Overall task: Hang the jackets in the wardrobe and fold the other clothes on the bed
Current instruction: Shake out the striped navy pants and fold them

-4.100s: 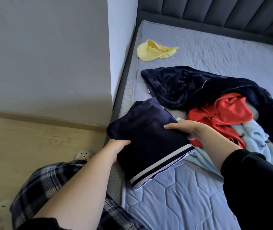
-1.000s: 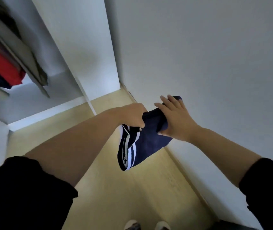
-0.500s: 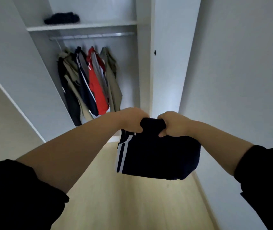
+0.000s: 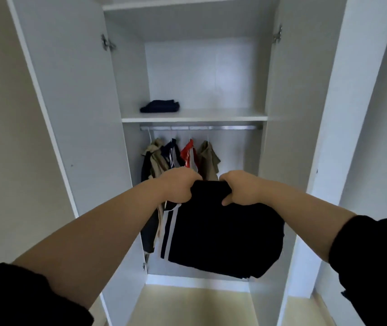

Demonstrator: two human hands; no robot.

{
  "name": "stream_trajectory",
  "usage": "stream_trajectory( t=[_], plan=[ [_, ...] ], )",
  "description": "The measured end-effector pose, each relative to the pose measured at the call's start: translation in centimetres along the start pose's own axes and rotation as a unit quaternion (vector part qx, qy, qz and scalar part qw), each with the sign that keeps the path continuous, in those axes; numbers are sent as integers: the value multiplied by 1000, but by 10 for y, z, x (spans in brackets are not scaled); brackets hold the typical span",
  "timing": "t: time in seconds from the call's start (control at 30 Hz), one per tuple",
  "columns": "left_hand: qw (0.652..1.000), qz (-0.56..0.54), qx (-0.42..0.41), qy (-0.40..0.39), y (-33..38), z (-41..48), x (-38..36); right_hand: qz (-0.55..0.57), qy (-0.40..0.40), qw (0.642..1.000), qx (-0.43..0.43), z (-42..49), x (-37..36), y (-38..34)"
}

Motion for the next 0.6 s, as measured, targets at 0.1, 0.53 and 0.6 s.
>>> stream_trajectory(
  t=[0.1, 0.53, 0.6],
  plan=[
    [999, -29, 27, 25, -41, 59, 20, 3, 23, 1000, 10, 61, 27, 33],
    [890, 147, 115, 415, -186, 282, 244, -248, 318, 907, 126, 338, 263, 121],
    [854, 201, 113, 466, -207, 301, 271, -296, 389, 860, 150, 372, 283, 122]
  ],
)
Point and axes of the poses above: each hand's wrist, its own z-axis towards the middle knuckle, its own x-axis out of the back of the hand, y = z × x, the point moved 4 cm from there along z, towards the middle knuckle, and after that the axes turned 14 degrees about x, right-handed, at the moved point
